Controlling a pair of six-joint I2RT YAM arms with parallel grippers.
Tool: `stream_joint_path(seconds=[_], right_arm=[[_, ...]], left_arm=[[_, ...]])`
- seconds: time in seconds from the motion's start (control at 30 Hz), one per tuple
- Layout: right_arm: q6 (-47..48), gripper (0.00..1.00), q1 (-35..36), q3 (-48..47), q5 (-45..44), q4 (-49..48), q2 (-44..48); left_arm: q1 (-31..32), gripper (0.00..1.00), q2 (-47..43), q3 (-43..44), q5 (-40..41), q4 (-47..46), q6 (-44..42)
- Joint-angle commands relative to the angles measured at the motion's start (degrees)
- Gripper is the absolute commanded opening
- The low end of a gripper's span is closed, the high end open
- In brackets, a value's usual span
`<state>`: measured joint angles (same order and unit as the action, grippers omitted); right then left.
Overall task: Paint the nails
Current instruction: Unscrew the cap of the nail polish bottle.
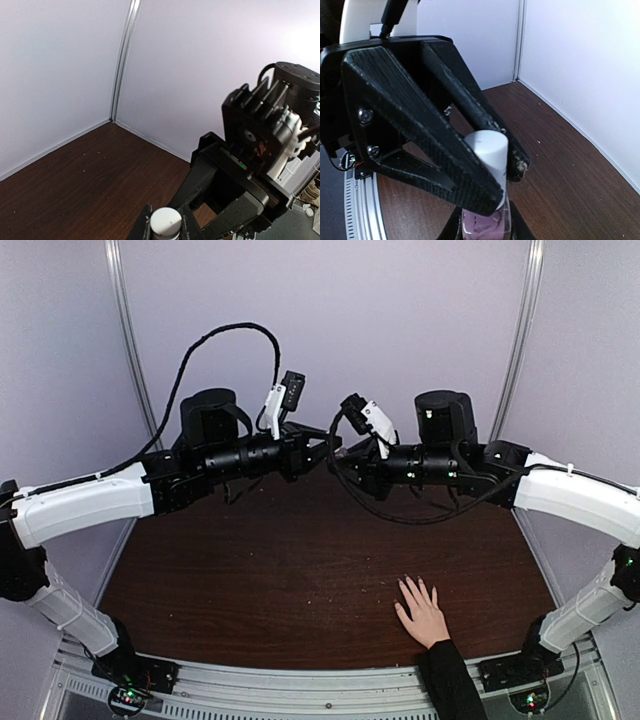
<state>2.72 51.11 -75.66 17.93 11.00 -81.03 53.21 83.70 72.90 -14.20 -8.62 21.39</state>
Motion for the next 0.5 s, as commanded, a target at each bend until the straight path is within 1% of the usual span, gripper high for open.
stream_joint_path(seconds=[0.0,0.1,0.2,0.33,0.47], right_arm=[[-2.0,0.00,0.1,-0.8,-9.4,-1.6,-0.9],[-2.0,0.00,0.0,-0.6,-8.4,-1.3,-0.7],[-1.5,0.00,0.0,-0.6,-6.2,-0.8,-0.5],[-1.4,0.00,-0.7,-0.4,-4.4,0.4,-0.4],[-1.2,0.00,-1.6,0.8,-0.3,0.2,0.4]], left_arm=[[0.3,0.09,2.1,1.6,6.5,3.0,2.9],[0.3,0.20,1.3,1.6,7.7,4.0,2.2],[0.2,0.29,-0.5,2.0,7.8,5.8,-0.3],[-0.7,0.49,-2.8,2.6,4.8,8.3,-3.1],[-1.4,0.63,-5.0,1.9,1.3,10.7,-5.3]])
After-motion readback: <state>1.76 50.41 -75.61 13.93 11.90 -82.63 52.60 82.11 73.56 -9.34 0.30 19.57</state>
